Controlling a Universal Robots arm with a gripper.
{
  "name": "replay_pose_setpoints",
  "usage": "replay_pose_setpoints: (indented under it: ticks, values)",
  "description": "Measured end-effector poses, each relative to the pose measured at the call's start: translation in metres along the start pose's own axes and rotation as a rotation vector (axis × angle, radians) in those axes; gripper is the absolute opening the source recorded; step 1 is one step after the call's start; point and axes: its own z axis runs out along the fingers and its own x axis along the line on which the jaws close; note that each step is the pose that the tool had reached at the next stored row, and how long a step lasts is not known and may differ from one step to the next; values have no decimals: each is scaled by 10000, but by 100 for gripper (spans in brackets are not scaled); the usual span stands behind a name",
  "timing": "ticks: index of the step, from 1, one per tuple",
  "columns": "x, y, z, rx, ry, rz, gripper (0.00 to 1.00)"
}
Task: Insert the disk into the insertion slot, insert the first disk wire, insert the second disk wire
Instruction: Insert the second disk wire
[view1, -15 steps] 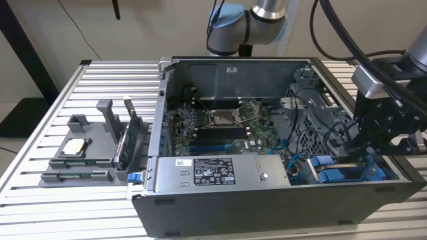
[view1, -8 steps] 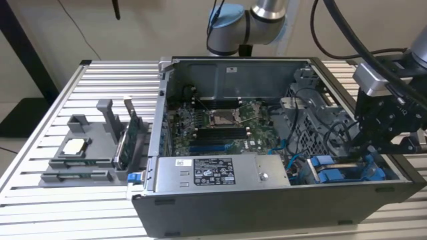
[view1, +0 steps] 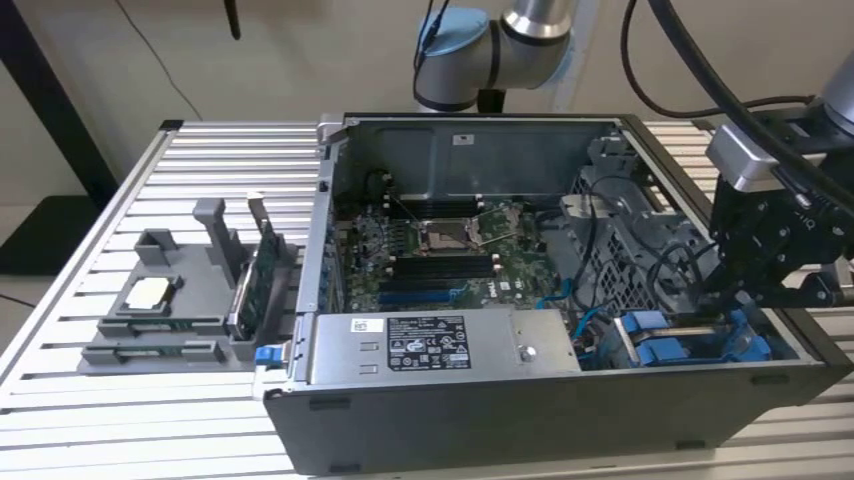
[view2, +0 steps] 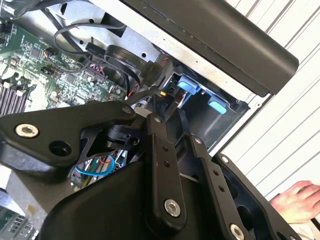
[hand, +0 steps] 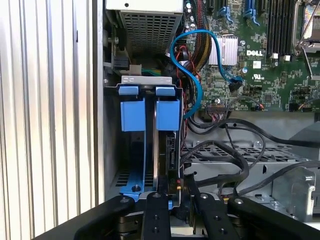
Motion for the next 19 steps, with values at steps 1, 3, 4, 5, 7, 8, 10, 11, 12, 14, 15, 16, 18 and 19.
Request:
replay_pose_setpoints:
  ticks: [1,3,4,5,7,8,10,11,12,14,15,16,18,19]
  values:
    - [0,0,0,0,1,1,27]
    - [-3,0,0,0,1,0,27]
    - [-6,-1,0,0,0,-2,27]
    - [-7,-1,-2,0,1,-2,27]
    - [-11,-1,-17,-3,2,0,27]
    - [-13,-1,-28,-4,0,1,27]
    - [-17,-1,-53,-6,2,1,27]
    - [-19,-1,-65,-6,1,1,27]
    - [-21,-1,-79,-7,1,2,27]
    - [-26,-2,-108,-7,1,2,27]
    - [-28,-2,-124,-7,1,2,27]
    - [-30,-3,-140,-7,0,2,27]
    - [-32,-3,-169,-7,2,1,27]
    - [-33,-4,-182,-7,1,1,27]
